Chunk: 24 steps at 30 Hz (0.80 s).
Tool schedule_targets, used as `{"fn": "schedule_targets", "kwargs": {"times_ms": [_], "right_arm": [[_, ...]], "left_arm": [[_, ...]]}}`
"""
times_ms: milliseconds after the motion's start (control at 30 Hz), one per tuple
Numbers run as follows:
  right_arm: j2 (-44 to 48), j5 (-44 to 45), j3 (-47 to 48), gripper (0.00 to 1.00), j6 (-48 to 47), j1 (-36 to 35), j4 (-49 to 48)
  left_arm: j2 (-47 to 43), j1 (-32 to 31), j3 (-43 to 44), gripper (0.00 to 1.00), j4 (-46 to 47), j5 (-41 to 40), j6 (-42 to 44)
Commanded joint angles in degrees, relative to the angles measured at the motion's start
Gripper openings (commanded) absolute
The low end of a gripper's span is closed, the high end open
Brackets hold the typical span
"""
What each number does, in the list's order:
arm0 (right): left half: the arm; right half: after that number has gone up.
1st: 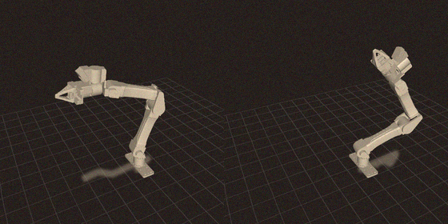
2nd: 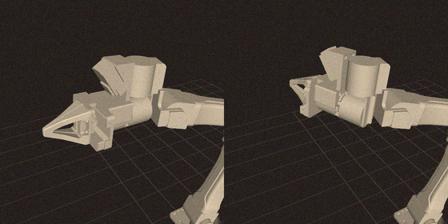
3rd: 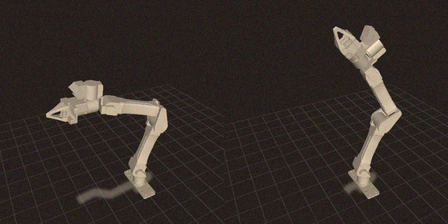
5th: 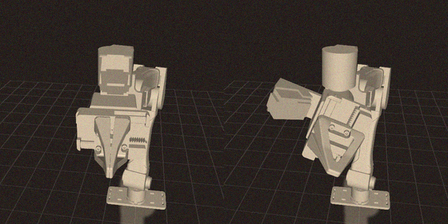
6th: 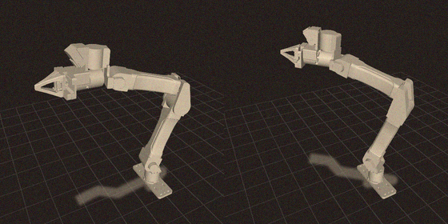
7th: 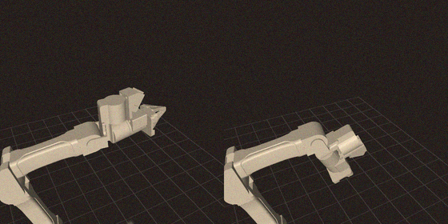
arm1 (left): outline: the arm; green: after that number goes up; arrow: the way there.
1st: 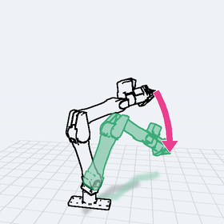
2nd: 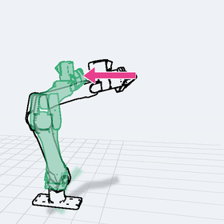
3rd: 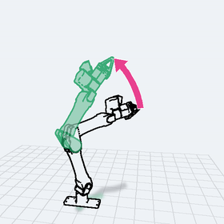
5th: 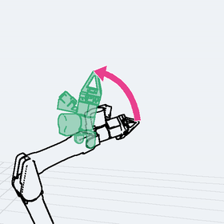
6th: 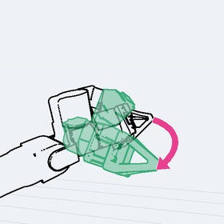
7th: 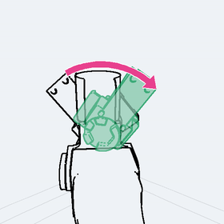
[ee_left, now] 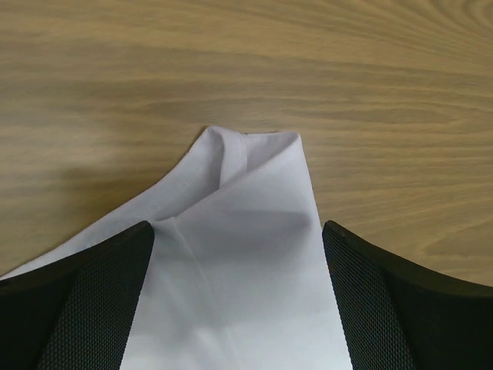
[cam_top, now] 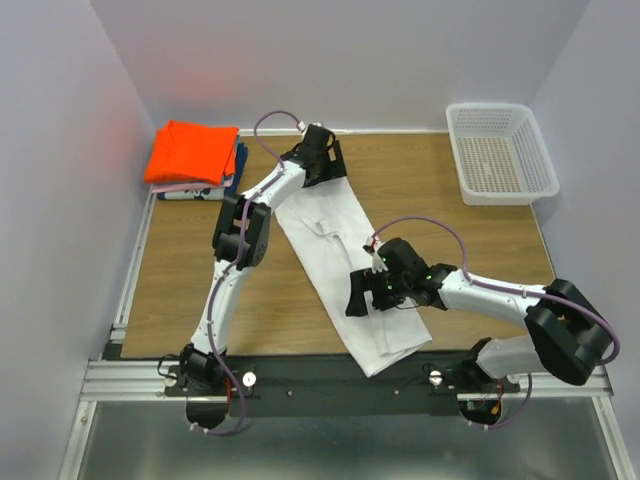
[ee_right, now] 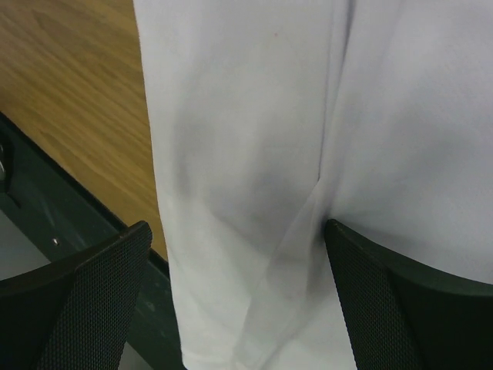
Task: Fold and stack the t-shirts
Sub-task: Fold the tshirt
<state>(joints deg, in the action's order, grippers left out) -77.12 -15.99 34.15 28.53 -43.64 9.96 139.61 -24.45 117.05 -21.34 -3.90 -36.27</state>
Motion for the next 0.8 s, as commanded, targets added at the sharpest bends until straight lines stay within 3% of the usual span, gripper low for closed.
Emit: {"fn": "schedule_targets", "kwargs": {"times_ms": [0,100,267,400,567,767], "right_arm": [[-3.0,-4.4,-1.9,1.00,0.8,-3.0,2.9],[-5.5,-4.5,-0.8,1.00,0.7,-5.6,2.1],[-10.1,-4.0,2.5,1.00,-0.1,-8.4,1.1],[-12.1,0.0,6.5,1.00,-0.2,-9.1,1.0],[-7.8,4.7,9.9,1.00,0.5,-9.0,3.2],[-1.8,18.2,14.4,1.00,0.7,-8.9,8.0]], "left_arm": [[10.7,-1.2,11.2,0.98,-9.9,7.9,1.6],[12.4,-1.5,15.1,0.98,-8.6,10.0,1.1],[11.2,-2.1,11.6,0.98,2.4,15.2,-1.1],[15.1,-2.7,17.3,0.98,5.2,18.7,-2.7],[15.3,-2.8,19.9,0.98,8.4,21.8,-3.6],[2.2,-2.8,16.3,0.98,5.7,18.2,1.0]]}}
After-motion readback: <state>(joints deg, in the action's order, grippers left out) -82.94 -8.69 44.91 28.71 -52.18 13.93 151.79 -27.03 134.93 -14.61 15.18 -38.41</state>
